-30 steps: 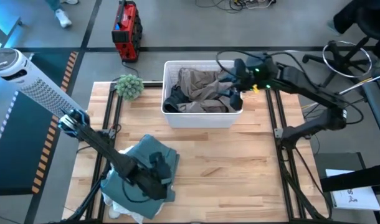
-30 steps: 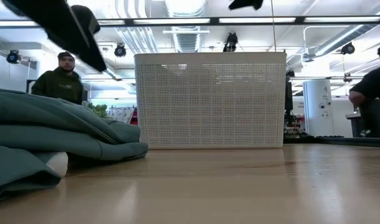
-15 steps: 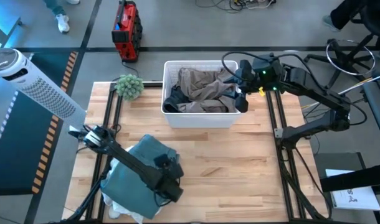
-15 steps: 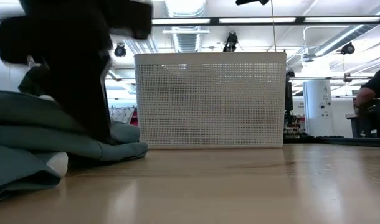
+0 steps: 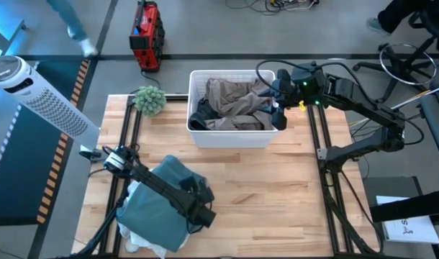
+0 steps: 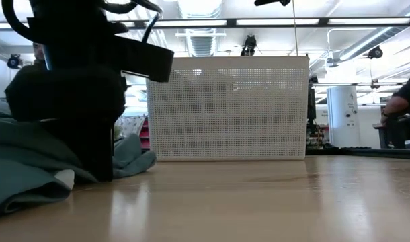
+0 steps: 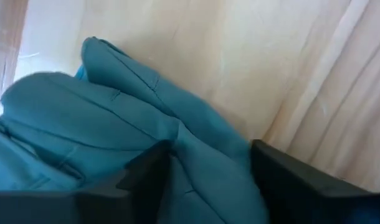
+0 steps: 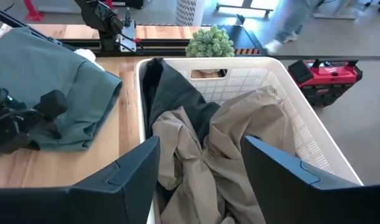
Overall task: Sort clothes
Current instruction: Put the blue pants into the white bin
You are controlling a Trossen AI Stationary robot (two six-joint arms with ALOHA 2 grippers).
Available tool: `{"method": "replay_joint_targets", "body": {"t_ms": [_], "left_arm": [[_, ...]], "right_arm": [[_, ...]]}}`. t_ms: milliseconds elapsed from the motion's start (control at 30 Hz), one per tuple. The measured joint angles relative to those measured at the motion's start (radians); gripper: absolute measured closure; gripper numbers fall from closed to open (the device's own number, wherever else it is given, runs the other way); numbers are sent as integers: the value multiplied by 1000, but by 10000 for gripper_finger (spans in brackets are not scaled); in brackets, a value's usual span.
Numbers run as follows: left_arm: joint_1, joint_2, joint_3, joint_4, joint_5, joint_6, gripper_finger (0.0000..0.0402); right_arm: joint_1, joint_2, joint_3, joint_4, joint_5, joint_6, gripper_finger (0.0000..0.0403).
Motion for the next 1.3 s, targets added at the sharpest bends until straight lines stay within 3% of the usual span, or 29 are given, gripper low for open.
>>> {"method": "replay_joint_targets", "body": {"t_ms": [167, 233, 433, 800, 1067, 1300], "left_arm": [[1, 2, -3, -34, 16, 101, 343], [3, -3, 1, -72, 16, 117, 381], [2, -23, 108, -299, -22, 118, 390], [-17, -196, 376, -571, -257, 58, 390], [-21, -359, 445, -576, -424, 60, 390], [-19, -512, 453, -475, -587, 182, 390]], "right_arm": [[0, 1, 0, 1, 0, 13, 206], [0, 1, 0, 0, 0, 15, 211], [3, 1, 0, 2, 0, 19, 224], [5, 1, 0, 3, 0, 27, 240], [26, 0, 0, 3, 0, 29, 248], [51, 0, 0, 14, 1, 29, 251]]}}
